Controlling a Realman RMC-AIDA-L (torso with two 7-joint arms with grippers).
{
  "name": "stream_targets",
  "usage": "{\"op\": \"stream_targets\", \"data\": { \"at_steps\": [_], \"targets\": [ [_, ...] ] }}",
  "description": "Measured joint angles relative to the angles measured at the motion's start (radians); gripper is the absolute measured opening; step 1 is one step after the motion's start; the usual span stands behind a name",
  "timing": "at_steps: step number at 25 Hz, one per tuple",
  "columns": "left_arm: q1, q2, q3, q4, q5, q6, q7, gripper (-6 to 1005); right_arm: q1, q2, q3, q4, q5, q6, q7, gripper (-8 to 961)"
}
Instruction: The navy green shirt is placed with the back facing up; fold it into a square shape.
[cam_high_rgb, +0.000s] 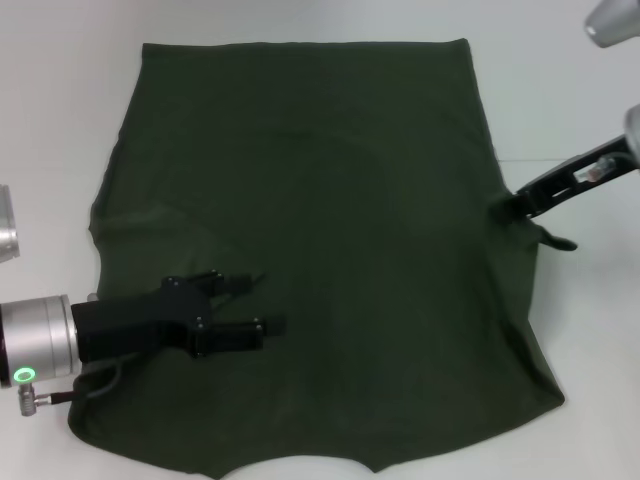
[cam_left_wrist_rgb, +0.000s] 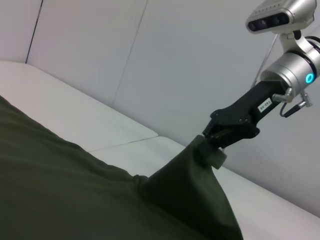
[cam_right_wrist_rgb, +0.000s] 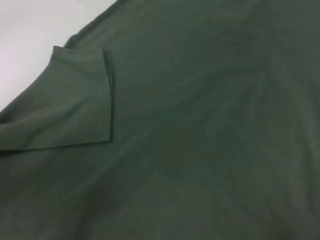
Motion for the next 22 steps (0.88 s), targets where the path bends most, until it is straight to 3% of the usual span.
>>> {"op": "stream_targets", "data": {
  "at_steps": [15, 22],
  "targets": [
    [0.0, 0.002, -0.01, 0.0, -0.011, -0.001, 0.0, 941, 0.083, 0.026, -0.047, 0.187, -0.008, 0.199, 0.049, 13],
    [0.0, 0.002, -0.01, 0.0, -0.011, -0.001, -0.002, 941, 0.099, 0.054, -0.048, 0.199, -0.005, 0.181, 0.094, 50]
  ]
}}
